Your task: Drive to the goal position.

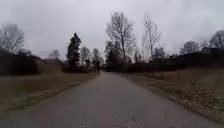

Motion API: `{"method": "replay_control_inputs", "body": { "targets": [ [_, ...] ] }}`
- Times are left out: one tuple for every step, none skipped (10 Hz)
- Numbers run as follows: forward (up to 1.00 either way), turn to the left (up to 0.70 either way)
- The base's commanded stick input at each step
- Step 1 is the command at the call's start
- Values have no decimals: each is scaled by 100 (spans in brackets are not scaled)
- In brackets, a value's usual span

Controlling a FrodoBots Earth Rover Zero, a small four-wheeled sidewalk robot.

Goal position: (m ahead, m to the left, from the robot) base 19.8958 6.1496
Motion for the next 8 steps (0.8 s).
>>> {"method": "replay_control_inputs", "body": {
  "targets": [
    [100, 0],
    [100, 0],
    [100, 0],
    [100, 0],
    [100, 0],
    [100, 0],
    [100, 0],
    [100, 0]
  ]
}}
